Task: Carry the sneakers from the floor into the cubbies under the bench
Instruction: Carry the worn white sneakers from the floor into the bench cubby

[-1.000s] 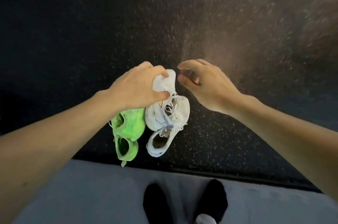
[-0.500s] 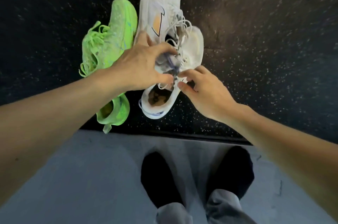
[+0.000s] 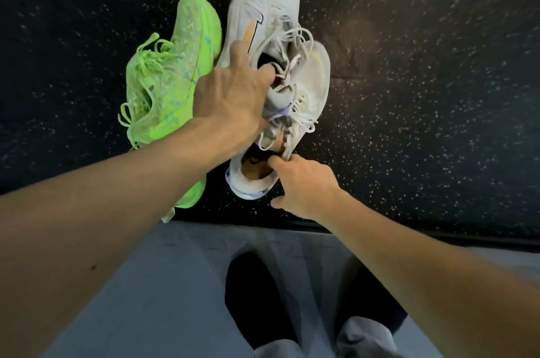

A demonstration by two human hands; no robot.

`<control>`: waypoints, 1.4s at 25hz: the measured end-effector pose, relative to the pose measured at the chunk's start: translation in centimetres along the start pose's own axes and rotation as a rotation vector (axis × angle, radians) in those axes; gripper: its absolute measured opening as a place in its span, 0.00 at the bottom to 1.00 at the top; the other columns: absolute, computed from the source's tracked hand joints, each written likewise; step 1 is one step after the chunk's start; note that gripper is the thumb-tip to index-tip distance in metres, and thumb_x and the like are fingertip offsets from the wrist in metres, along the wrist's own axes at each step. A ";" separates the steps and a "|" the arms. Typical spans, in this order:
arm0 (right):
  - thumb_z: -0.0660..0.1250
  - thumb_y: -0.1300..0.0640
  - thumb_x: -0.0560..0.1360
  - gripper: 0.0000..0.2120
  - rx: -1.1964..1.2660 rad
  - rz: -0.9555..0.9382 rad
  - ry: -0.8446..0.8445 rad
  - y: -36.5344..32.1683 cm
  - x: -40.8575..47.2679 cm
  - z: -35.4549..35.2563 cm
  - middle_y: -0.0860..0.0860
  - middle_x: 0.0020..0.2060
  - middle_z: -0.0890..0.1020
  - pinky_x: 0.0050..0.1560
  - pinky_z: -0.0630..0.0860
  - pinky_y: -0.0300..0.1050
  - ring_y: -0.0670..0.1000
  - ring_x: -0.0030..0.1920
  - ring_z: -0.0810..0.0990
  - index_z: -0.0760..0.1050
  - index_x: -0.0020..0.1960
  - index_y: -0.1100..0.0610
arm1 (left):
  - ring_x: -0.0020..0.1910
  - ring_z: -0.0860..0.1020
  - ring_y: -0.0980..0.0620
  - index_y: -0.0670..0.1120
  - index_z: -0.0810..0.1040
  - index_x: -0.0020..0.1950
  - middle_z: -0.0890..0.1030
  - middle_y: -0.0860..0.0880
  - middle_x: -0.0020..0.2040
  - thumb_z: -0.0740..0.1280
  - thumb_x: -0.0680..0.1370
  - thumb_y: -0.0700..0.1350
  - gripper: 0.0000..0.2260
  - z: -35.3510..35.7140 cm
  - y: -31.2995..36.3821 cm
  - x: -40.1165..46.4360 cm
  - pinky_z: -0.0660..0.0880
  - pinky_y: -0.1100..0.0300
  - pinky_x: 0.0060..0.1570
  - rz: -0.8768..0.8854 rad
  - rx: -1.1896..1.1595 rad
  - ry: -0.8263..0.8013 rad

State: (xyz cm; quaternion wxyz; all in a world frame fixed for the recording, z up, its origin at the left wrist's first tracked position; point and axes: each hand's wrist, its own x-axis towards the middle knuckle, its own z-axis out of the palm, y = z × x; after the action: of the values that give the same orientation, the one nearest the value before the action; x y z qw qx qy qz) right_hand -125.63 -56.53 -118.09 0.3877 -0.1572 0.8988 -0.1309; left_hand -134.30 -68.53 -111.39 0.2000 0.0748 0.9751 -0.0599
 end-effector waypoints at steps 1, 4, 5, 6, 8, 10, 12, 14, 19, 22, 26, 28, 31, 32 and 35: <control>0.70 0.48 0.72 0.28 0.010 0.017 0.034 0.2 0.0 0.1 0.54 0.56 0.75 0.40 0.69 0.49 0.60 0.52 0.79 0.63 0.67 0.52 | 0.34 0.67 0.42 0.48 0.69 0.57 0.65 0.40 0.61 0.74 0.70 0.54 0.22 -0.2 -0.1 -0.1 0.62 0.53 0.34 -0.011 -0.007 -0.007; 0.72 0.48 0.71 0.29 0.045 0.038 0.104 1.6 -0.8 -0.6 0.53 0.52 0.78 0.40 0.71 0.49 0.60 0.50 0.79 0.62 0.66 0.53 | 0.35 0.67 0.43 0.48 0.69 0.56 0.65 0.41 0.60 0.74 0.69 0.56 0.23 -0.6 -0.5 -0.8 0.64 0.53 0.35 0.009 -0.042 -0.017; 0.73 0.46 0.69 0.32 0.064 0.046 0.106 2.3 -1.3 -1.2 0.53 0.51 0.78 0.41 0.72 0.50 0.60 0.50 0.79 0.62 0.67 0.52 | 0.34 0.66 0.44 0.48 0.69 0.55 0.65 0.42 0.59 0.74 0.69 0.57 0.23 -0.7 -0.8 -1.1 0.65 0.53 0.35 0.033 -0.042 -0.001; 0.74 0.44 0.68 0.35 0.085 0.060 0.117 3.1 -2.0 -1.9 0.54 0.51 0.78 0.41 0.71 0.50 0.60 0.50 0.79 0.62 0.69 0.52 | 0.33 0.66 0.45 0.48 0.69 0.54 0.66 0.43 0.57 0.74 0.69 0.58 0.23 -0.9 -1.0 -1.6 0.65 0.54 0.33 0.062 -0.039 0.020; 0.74 0.41 0.66 0.38 0.117 0.097 0.167 4.8 -3.5 -3.8 0.54 0.50 0.79 0.40 0.69 0.48 0.59 0.50 0.78 0.62 0.69 0.54 | 0.31 0.66 0.45 0.47 0.69 0.51 0.65 0.44 0.54 0.72 0.70 0.61 0.22 -2.0 -1.4 -2.5 0.66 0.53 0.31 0.094 -0.072 0.042; 0.75 0.40 0.65 0.38 0.142 0.120 0.224 6.2 -5.1 -6.5 0.53 0.49 0.79 0.41 0.71 0.47 0.58 0.50 0.79 0.64 0.67 0.55 | 0.30 0.67 0.44 0.47 0.71 0.49 0.64 0.46 0.50 0.71 0.70 0.61 0.20 -4.3 -1.7 -3.1 0.67 0.53 0.30 0.101 -0.145 0.061; 0.75 0.40 0.63 0.37 0.163 0.101 0.282 7.0 -7.2 -10.4 0.52 0.48 0.80 0.43 0.76 0.50 0.57 0.48 0.80 0.68 0.65 0.55 | 0.29 0.69 0.44 0.46 0.73 0.47 0.62 0.49 0.47 0.71 0.69 0.60 0.19 -8.2 -1.7 -3.4 0.68 0.54 0.30 0.115 -0.212 0.111; 0.76 0.41 0.64 0.38 0.183 0.057 0.337 7.0 -9.6 -15.3 0.52 0.49 0.81 0.45 0.78 0.53 0.57 0.47 0.81 0.67 0.68 0.55 | 0.29 0.70 0.44 0.47 0.72 0.46 0.63 0.50 0.46 0.71 0.69 0.60 0.19 -13.1 -1.7 -3.7 0.69 0.55 0.30 0.093 -0.252 0.143; 0.74 0.44 0.68 0.37 0.132 -0.013 0.419 4.8 -15.5 -29.7 0.49 0.58 0.79 0.54 0.77 0.44 0.50 0.52 0.81 0.63 0.72 0.52 | 0.31 0.74 0.45 0.51 0.68 0.42 0.64 0.50 0.45 0.67 0.69 0.63 0.17 -27.0 -2.1 -4.7 0.71 0.55 0.30 0.049 -0.323 0.232; 0.73 0.47 0.69 0.33 0.083 -0.023 0.493 2.3 -21.0 -41.2 0.48 0.60 0.78 0.57 0.76 0.41 0.50 0.55 0.80 0.64 0.70 0.51 | 0.30 0.71 0.52 0.53 0.68 0.43 0.64 0.52 0.45 0.68 0.70 0.62 0.16 -39.0 -3.0 -5.9 0.65 0.61 0.29 0.056 -0.326 0.338; 0.75 0.46 0.68 0.30 0.031 -0.084 0.641 -1.4 -29.0 -55.3 0.47 0.54 0.81 0.52 0.78 0.42 0.49 0.51 0.82 0.67 0.66 0.50 | 0.34 0.71 0.56 0.53 0.69 0.46 0.65 0.52 0.48 0.69 0.71 0.61 0.15 -54.3 -4.2 -8.2 0.65 0.68 0.31 0.103 -0.310 0.487; 0.75 0.46 0.67 0.27 -0.020 -0.081 0.698 -3.6 -33.4 -62.1 0.47 0.50 0.82 0.49 0.79 0.44 0.50 0.48 0.82 0.70 0.61 0.52 | 0.33 0.70 0.56 0.53 0.70 0.47 0.64 0.53 0.48 0.68 0.71 0.62 0.15 -61.8 -4.7 -9.9 0.63 0.69 0.30 0.124 -0.315 0.582; 0.76 0.47 0.66 0.24 -0.097 -0.080 0.806 -6.8 -39.8 -70.6 0.48 0.48 0.82 0.46 0.77 0.46 0.52 0.47 0.81 0.72 0.57 0.53 | 0.33 0.70 0.56 0.55 0.67 0.44 0.63 0.53 0.48 0.68 0.71 0.62 0.15 -71.5 -5.3 -13.3 0.63 0.68 0.30 0.154 -0.317 0.688; 0.77 0.47 0.65 0.23 -0.125 -0.084 0.849 -7.8 -41.9 -73.0 0.48 0.47 0.82 0.44 0.76 0.45 0.51 0.45 0.81 0.71 0.54 0.52 | 0.32 0.70 0.56 0.55 0.65 0.43 0.63 0.53 0.47 0.68 0.71 0.62 0.15 -74.4 -5.6 -14.5 0.62 0.68 0.30 0.168 -0.320 0.725; 0.78 0.47 0.65 0.22 -0.195 -0.115 0.910 -10.3 -47.5 -78.8 0.48 0.45 0.79 0.40 0.69 0.39 0.47 0.40 0.74 0.66 0.49 0.48 | 0.31 0.70 0.56 0.55 0.64 0.42 0.64 0.53 0.47 0.64 0.70 0.63 0.15 -81.4 -6.5 -18.1 0.65 0.67 0.30 0.208 -0.310 0.818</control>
State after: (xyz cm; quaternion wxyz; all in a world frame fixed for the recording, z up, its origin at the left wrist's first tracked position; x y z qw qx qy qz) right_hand -151.03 -38.82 -30.84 -0.0705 -0.1691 0.9754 -0.1225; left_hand -150.01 -65.13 -29.29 -0.1881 0.1592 0.9587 0.1418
